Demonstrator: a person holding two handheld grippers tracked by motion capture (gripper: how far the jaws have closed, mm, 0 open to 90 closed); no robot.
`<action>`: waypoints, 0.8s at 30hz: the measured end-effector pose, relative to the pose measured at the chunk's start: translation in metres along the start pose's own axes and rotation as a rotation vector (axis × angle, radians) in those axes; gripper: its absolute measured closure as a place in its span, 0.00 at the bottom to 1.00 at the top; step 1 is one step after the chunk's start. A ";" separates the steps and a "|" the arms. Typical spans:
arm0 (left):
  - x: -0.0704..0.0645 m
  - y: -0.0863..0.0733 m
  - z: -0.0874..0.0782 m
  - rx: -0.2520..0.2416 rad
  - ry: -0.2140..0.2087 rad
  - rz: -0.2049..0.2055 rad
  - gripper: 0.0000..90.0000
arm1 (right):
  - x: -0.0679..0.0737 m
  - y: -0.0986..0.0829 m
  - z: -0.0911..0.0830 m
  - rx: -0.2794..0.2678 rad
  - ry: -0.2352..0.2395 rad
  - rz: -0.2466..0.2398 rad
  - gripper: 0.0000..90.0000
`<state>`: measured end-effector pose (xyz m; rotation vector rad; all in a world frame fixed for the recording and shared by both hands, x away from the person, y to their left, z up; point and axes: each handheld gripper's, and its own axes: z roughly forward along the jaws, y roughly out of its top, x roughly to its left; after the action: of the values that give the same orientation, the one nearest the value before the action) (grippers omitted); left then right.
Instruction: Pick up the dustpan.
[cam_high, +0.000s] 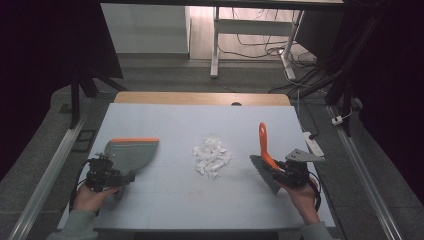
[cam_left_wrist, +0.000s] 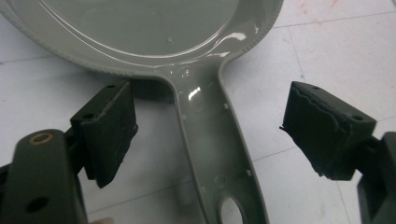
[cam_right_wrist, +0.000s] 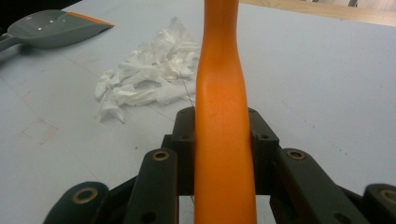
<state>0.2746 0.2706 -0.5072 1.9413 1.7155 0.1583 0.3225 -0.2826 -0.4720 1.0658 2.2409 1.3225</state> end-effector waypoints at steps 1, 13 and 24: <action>0.001 0.000 0.002 0.000 -0.001 -0.005 0.21 | 0.000 0.000 0.000 0.001 0.001 0.000 0.78; 0.006 0.001 0.018 0.005 0.007 -0.032 0.30 | 0.000 0.000 0.001 0.005 0.000 -0.003 0.78; 0.008 0.001 0.022 -0.017 0.025 -0.052 0.41 | 0.001 -0.001 0.002 0.008 -0.001 -0.001 0.78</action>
<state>0.2867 0.2716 -0.5274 1.8886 1.7732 0.1783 0.3228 -0.2811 -0.4733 1.0677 2.2471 1.3134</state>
